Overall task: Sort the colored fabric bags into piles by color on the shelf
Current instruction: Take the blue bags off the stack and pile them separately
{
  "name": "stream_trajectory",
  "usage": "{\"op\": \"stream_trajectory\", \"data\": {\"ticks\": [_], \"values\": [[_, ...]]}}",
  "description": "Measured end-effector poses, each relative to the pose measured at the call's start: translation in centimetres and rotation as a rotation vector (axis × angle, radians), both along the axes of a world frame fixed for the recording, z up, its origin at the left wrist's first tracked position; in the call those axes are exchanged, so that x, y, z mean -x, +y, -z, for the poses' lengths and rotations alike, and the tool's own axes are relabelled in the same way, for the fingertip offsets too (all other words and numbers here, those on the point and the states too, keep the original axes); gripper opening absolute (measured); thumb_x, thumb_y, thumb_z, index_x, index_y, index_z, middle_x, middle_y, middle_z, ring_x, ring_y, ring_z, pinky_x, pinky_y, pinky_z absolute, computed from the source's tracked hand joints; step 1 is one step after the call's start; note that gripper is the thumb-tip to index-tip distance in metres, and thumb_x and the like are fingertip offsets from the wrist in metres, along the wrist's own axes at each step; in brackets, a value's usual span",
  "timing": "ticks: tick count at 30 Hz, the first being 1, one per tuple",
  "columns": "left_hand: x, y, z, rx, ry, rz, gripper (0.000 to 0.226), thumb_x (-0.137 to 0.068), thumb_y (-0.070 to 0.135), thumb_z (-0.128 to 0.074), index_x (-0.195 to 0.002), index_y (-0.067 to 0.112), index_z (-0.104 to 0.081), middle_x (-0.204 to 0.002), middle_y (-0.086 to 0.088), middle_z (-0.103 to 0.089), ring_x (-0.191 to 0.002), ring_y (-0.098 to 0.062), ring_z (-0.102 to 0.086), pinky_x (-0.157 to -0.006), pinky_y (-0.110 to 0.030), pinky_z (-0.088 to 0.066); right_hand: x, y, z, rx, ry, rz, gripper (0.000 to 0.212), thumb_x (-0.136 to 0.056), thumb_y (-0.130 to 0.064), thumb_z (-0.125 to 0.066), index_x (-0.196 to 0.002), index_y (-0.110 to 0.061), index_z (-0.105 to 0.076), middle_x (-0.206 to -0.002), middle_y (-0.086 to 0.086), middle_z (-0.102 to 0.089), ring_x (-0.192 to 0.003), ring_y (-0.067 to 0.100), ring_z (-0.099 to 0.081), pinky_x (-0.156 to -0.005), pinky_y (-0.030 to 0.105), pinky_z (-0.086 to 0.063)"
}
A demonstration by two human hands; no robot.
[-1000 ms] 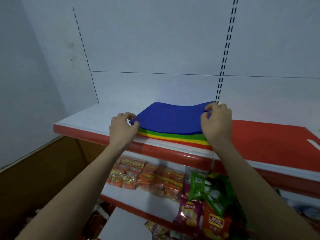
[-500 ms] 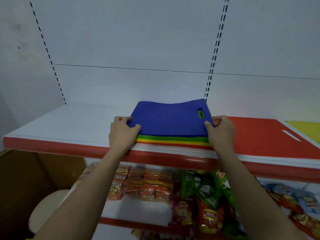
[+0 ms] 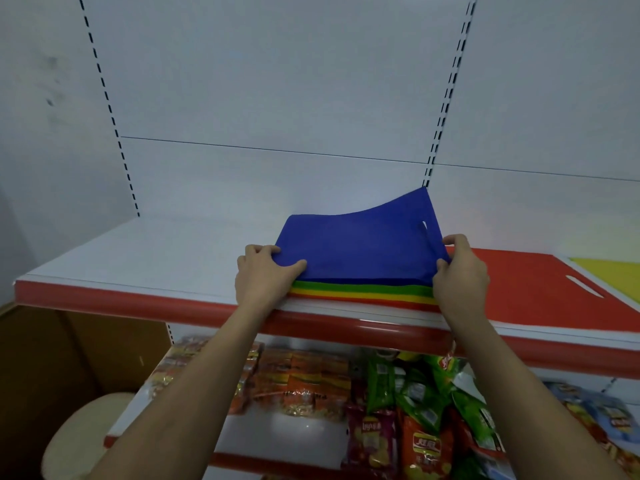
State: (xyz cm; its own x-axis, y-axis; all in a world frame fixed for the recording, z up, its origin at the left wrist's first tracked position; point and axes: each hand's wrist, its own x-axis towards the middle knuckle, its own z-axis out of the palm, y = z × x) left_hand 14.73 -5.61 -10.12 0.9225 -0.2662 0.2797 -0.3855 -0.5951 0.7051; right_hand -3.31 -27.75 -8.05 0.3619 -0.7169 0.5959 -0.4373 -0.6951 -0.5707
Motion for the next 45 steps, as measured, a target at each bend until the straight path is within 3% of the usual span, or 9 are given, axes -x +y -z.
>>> {"op": "stream_trajectory", "data": {"ticks": [5,9,13,17,23,28,36,41,45], "values": [[-0.1,-0.4,-2.6,-0.202,0.095,-0.057,0.052,-0.076,0.058,-0.073,-0.11,0.02,-0.064,-0.129,-0.008,-0.043,-0.127,-0.03,-0.036,-0.101,-0.044,-0.038,0.2,0.3,-0.4,0.001,0.049,-0.014,0.033,-0.092,0.005,-0.049,-0.12,-0.01,-0.051,-0.099,0.013,-0.06,-0.087,0.028,-0.053,-0.063,0.035,-0.041],[0.8,-0.9,-4.7,-0.35,-0.092,-0.078,0.025,-0.083,0.038,-0.068,-0.099,0.019,-0.066,-0.116,-0.007,-0.053,-0.117,-0.028,-0.043,-0.088,-0.037,-0.034,0.5,0.9,-1.4,0.206,0.224,0.017,0.035,-0.087,0.005,-0.052,-0.115,-0.015,-0.057,-0.106,0.01,-0.059,-0.099,0.028,-0.044,-0.073,0.035,-0.035],[0.7,-0.2,-6.1,0.018,0.014,0.136,0.009,-0.084,0.012,-0.061,-0.092,0.012,-0.057,-0.093,-0.003,-0.061,-0.093,-0.025,-0.058,-0.07,-0.031,-0.04,1.1,1.7,-3.8,0.022,0.063,-0.119,0.028,-0.095,0.001,-0.043,-0.107,-0.015,-0.062,-0.108,0.008,-0.05,-0.089,0.025,-0.05,-0.064,0.03,-0.041],[1.3,1.0,-7.3,0.364,0.288,0.363,0.039,-0.086,-0.004,-0.061,-0.115,0.019,-0.049,-0.105,-0.009,-0.056,-0.088,-0.026,-0.062,-0.065,-0.038,-0.058,3.0,2.3,-5.7,-0.119,-0.064,-0.166,0.035,-0.099,0.001,-0.037,-0.11,-0.011,-0.069,-0.123,0.009,-0.056,-0.099,0.025,-0.056,-0.067,0.033,-0.052],[3.9,0.2,-8.6,0.363,0.51,0.604,0.051,-0.09,-0.014,-0.052,-0.135,0.011,-0.058,-0.128,-0.005,-0.045,-0.086,-0.015,-0.055,-0.056,-0.024,-0.058,7.9,2.9,-6.7,-0.231,-0.097,-0.125,0.039,-0.099,0.004,-0.036,-0.126,-0.003,-0.063,-0.13,0.014,-0.057,-0.094,0.023,-0.057,-0.058,0.021,-0.043],[6.9,-3.0,-8.6,0.256,0.411,0.667,0.059,-0.09,-0.008,-0.058,-0.144,0.015,-0.049,-0.138,-0.005,-0.044,-0.105,-0.019,-0.047,-0.081,-0.028,-0.043,13.4,2.6,-6.9,-0.262,-0.157,-0.019,0.034,-0.098,-0.004,-0.046,-0.129,-0.004,-0.06,-0.134,0.011,-0.056,-0.101,0.018,-0.055,-0.078,0.03,-0.049],[15.4,-9.9,-8.7,0.238,0.441,0.85,0.064,-0.088,-0.007,-0.061,-0.147,0.013,-0.044,-0.146,-0.008,-0.042,-0.11,-0.022,-0.05,-0.084,-0.029,-0.045,24.8,0.4,-6.0,-0.29,-0.181,0.162,0.039,-0.097,0.001,-0.043,-0.132,-0.006,-0.059,-0.131,0.01,-0.058,-0.097,0.021,-0.059,-0.067,0.027,-0.047],[22.5,-15.0,-8.2,0.3,0.488,0.917,0.06,-0.088,-0.004,-0.063,-0.144,0.009,-0.048,-0.141,-0.011,-0.05,-0.113,-0.027,-0.057,-0.094,-0.035,-0.051,33.5,-1.3,-5.8,-0.342,-0.27,0.237,0.04,-0.097,0.003,-0.043,-0.134,-0.004,-0.057,-0.122,0.001,-0.059,-0.103,0.018,-0.055,-0.085,0.029,-0.048],[28.7,-18.8,-7.2,0.276,0.495,0.984,0.064,-0.084,-0.005,-0.066,-0.143,0.01,-0.049,-0.143,-0.011,-0.049,-0.119,-0.029,-0.057,-0.103,-0.043,-0.049,41.0,-2.8,-5.8,-0.393,-0.263,0.262,0.044,-0.096,0.002,-0.041,-0.136,-0.007,-0.055,-0.123,0.005,-0.057,-0.088,0.016,-0.058,-0.066,0.023,-0.048]]}}
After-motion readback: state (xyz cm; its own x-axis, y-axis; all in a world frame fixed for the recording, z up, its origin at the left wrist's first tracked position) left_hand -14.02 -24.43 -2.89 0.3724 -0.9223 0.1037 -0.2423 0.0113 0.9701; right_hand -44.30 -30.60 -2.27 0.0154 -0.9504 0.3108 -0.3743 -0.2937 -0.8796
